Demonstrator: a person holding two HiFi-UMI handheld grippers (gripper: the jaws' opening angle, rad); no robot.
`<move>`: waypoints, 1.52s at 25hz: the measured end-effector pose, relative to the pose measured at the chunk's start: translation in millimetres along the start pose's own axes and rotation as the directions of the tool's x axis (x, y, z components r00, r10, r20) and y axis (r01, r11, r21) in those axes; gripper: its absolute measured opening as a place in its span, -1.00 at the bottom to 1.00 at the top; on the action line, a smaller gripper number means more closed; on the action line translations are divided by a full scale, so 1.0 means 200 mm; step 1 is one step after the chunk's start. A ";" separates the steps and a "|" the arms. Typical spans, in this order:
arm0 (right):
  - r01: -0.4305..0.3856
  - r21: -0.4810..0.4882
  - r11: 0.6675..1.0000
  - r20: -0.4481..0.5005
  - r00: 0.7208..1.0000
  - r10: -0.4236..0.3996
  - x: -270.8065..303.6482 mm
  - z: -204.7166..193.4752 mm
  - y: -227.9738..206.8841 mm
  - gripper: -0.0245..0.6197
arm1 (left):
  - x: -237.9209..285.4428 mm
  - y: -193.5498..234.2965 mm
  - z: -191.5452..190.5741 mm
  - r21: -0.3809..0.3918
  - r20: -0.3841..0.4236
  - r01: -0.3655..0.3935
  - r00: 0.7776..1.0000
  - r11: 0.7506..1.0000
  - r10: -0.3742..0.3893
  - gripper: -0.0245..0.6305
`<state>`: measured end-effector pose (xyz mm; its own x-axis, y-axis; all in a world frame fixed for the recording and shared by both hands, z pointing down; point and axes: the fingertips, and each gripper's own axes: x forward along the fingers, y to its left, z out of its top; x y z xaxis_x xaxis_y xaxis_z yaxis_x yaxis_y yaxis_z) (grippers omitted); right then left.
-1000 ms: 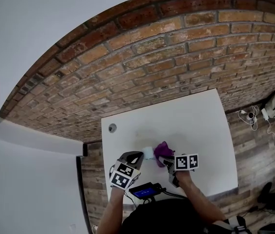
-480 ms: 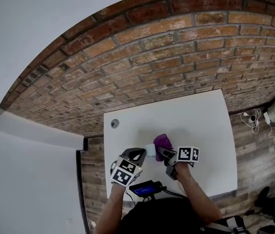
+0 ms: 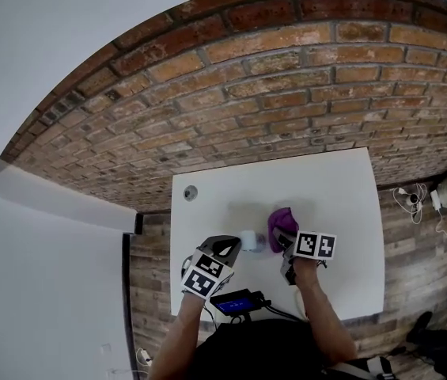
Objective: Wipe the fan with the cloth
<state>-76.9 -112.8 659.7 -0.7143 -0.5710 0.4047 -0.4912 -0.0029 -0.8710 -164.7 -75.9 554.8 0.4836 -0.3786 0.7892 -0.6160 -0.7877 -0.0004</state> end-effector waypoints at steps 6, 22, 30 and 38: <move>-0.121 0.079 0.989 -0.108 0.986 0.129 0.16 -0.12 0.13 -0.78 | 0.00 0.01 0.00 -0.009 0.016 -0.009 1.000 1.000 0.010 -0.92; -0.069 0.085 0.994 -0.079 0.994 0.076 0.06 -0.19 -0.01 -0.78 | 0.00 0.02 -0.01 -0.011 0.022 -0.027 0.999 1.000 0.028 -0.92; -0.041 0.060 0.997 -0.123 0.991 0.048 0.22 -0.20 -0.04 -0.78 | -0.01 0.01 -0.01 -0.036 0.009 -0.022 1.000 0.999 0.022 -0.92; -0.071 0.035 0.997 -0.302 0.950 0.078 0.04 -0.64 0.00 -0.78 | -0.01 0.01 0.00 -0.052 0.057 -0.033 0.998 0.998 0.036 -0.92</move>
<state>-146.9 -12.4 698.5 -0.8678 -0.2946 0.4003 -0.4214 0.0093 -0.9068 -167.4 -76.6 553.2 0.4958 -0.4337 0.7524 -0.6630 -0.7486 0.0053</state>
